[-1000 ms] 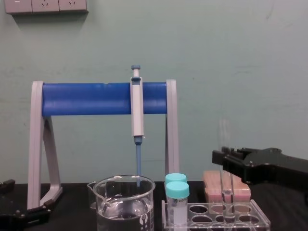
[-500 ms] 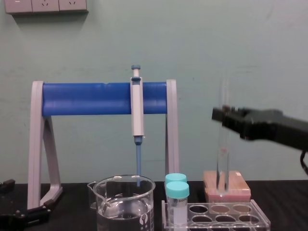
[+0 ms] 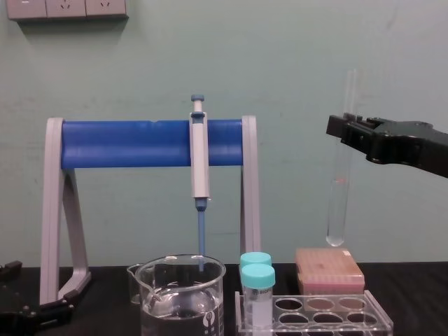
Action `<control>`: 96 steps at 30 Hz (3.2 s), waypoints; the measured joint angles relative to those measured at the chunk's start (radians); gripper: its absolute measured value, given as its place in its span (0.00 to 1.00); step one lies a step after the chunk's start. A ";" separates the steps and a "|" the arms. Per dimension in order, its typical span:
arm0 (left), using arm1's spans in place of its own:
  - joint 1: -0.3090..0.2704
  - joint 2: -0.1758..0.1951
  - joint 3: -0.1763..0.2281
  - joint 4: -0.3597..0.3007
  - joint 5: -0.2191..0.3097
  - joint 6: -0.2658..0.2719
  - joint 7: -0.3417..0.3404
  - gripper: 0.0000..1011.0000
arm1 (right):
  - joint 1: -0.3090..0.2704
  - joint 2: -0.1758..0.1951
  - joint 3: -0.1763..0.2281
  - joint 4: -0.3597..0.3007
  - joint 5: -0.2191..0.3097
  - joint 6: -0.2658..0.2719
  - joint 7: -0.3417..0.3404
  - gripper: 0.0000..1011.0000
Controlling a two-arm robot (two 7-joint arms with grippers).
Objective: Hold the test tube with one hand and immerse one end into the beaker, then return it to the test tube rack.
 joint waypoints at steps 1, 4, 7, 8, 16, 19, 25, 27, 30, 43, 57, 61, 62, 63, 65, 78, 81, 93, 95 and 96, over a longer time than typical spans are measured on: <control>0.000 0.000 0.000 0.000 0.000 0.000 0.000 0.99 | -0.001 0.000 0.001 0.000 0.000 0.002 -0.002 0.22; 0.000 0.000 0.000 0.000 0.000 0.000 0.000 0.99 | -0.004 -0.004 0.003 -0.001 -0.001 0.010 -0.016 0.22; 0.000 0.000 0.000 0.000 0.000 0.000 0.000 0.99 | -0.005 -0.006 0.005 -0.001 -0.004 0.015 -0.024 0.22; 0.000 0.000 0.000 0.000 0.000 0.000 0.000 0.99 | -0.006 -0.008 0.005 -0.001 -0.007 0.016 -0.031 0.22; 0.000 0.000 0.000 0.000 0.000 0.000 0.000 0.99 | -0.009 -0.016 0.009 0.000 -0.025 0.023 -0.050 0.22; 0.000 0.000 0.000 0.000 0.000 0.000 0.000 0.99 | -0.009 -0.017 0.010 0.002 -0.028 0.024 -0.051 0.22; 0.000 0.000 0.000 0.000 0.000 0.000 0.000 0.99 | -0.010 -0.020 0.011 0.005 -0.033 0.027 -0.051 0.22; 0.000 0.000 0.000 0.000 0.000 0.000 0.000 0.99 | -0.010 -0.021 0.011 0.006 -0.034 0.029 -0.050 0.22; 0.000 0.000 0.000 0.000 0.000 0.000 0.000 0.99 | -0.010 -0.022 0.010 0.007 -0.035 0.030 -0.049 0.22; 0.000 0.000 0.000 0.000 0.000 0.000 0.000 0.99 | -0.011 -0.026 0.008 0.011 -0.038 0.031 -0.045 0.22; 0.000 0.000 0.000 0.000 0.000 0.000 0.000 0.99 | 0.045 -0.052 -0.020 0.035 -0.042 0.002 -0.003 0.22; 0.000 0.000 0.000 0.000 0.000 0.000 0.000 0.99 | 0.083 -0.075 -0.048 0.050 -0.038 -0.020 0.031 0.22; 0.000 0.000 0.000 0.000 0.000 0.000 0.000 0.99 | 0.097 -0.085 -0.059 0.056 -0.034 -0.027 0.045 0.22; 0.000 0.000 0.000 0.000 0.000 0.000 0.000 0.99 | 0.104 -0.090 -0.065 0.060 -0.032 -0.030 0.053 0.22; 0.000 0.000 0.000 0.000 0.000 0.000 0.000 0.99 | 0.124 -0.107 -0.087 0.070 -0.023 -0.038 0.077 0.22; 0.000 0.000 0.000 0.000 0.000 0.000 0.000 0.99 | 0.195 -0.166 -0.194 0.166 0.017 -0.059 0.166 0.22; 0.000 0.000 0.000 0.000 0.000 0.000 0.000 0.99 | 0.208 -0.176 -0.209 0.209 0.011 -0.064 0.166 0.22; 0.000 0.000 0.000 0.000 0.000 0.000 0.000 0.99 | 0.241 -0.218 -0.239 0.336 0.001 -0.067 0.176 0.22; 0.000 0.000 0.000 0.000 0.000 0.000 0.000 0.99 | 0.246 -0.224 -0.243 0.353 0.001 -0.065 0.179 0.22; 0.000 0.000 0.000 0.000 0.000 0.000 0.000 0.99 | 0.249 -0.228 -0.246 0.366 0.000 -0.064 0.181 0.22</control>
